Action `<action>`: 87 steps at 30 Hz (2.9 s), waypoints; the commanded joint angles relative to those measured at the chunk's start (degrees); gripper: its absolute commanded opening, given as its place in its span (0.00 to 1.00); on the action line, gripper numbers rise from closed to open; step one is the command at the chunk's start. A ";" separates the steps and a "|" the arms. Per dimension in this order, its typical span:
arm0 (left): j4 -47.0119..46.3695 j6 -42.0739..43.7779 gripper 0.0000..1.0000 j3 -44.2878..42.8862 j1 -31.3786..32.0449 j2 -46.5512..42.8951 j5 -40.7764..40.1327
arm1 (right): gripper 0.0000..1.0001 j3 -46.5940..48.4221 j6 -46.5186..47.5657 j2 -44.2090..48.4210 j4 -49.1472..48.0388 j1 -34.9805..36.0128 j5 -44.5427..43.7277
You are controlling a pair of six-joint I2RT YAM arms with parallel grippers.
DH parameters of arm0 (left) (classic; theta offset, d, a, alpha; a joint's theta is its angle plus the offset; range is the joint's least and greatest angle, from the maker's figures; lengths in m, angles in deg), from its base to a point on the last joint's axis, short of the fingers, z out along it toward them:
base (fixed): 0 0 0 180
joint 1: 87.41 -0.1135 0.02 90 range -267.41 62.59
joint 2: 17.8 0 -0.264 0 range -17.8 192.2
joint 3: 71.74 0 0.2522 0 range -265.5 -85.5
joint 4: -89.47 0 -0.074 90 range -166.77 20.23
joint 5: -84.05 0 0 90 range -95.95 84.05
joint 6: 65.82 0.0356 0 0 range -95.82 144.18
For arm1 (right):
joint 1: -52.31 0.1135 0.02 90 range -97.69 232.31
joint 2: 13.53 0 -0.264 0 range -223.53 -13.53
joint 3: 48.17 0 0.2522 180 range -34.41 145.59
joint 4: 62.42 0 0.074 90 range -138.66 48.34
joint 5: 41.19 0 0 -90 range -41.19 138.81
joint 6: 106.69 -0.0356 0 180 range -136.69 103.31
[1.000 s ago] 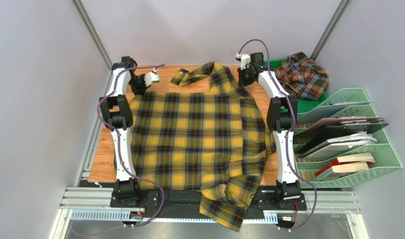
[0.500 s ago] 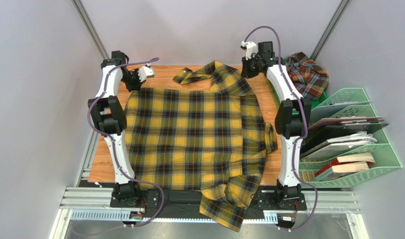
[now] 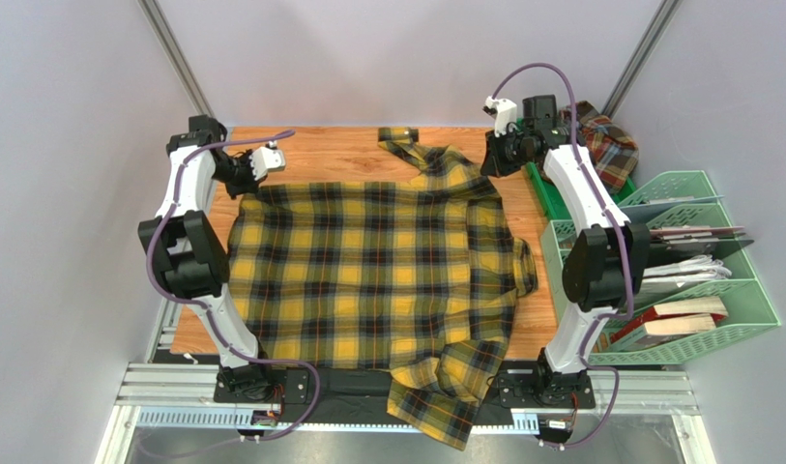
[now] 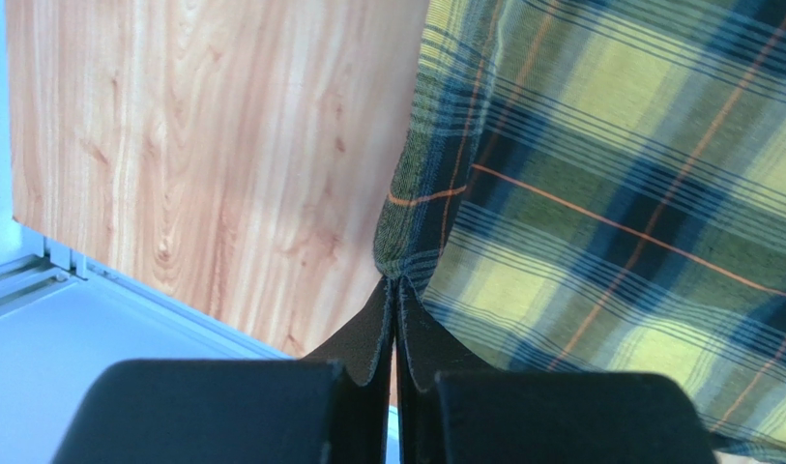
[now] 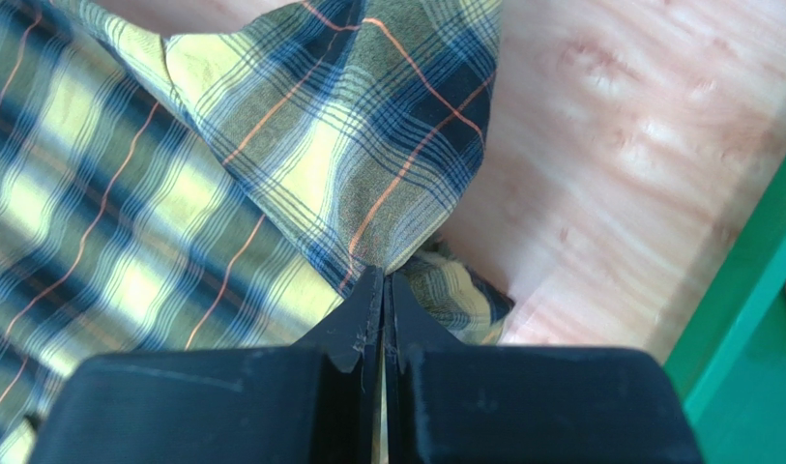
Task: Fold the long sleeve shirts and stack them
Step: Fold the shirt
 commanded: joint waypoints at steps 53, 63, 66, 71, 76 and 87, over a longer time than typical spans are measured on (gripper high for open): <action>0.25 2.79 0.02 32.21 -1.46 -12.84 -10.68 | 0.00 -21.50 15.10 1.17 18.53 1.80 -3.08; 10.19 -6.43 0.37 18.17 -1.64 -12.57 -2.09 | 0.45 -10.69 13.46 -1.38 29.53 -1.10 2.36; 6.16 -12.93 0.39 16.40 -1.29 -10.22 -0.75 | 0.38 -10.16 8.01 -3.66 25.50 -1.36 0.61; 4.21 -20.59 0.36 14.99 -0.76 -4.32 -5.32 | 0.35 -9.81 2.89 -9.29 21.79 -0.31 -2.11; 3.15 -24.27 0.34 15.96 -0.24 0.52 -9.97 | 0.34 -10.07 1.05 -13.68 19.59 0.39 -2.82; 1.39 -34.22 0.20 -0.89 1.08 17.39 -19.65 | 0.33 7.94 1.47 -26.35 23.54 0.39 -6.59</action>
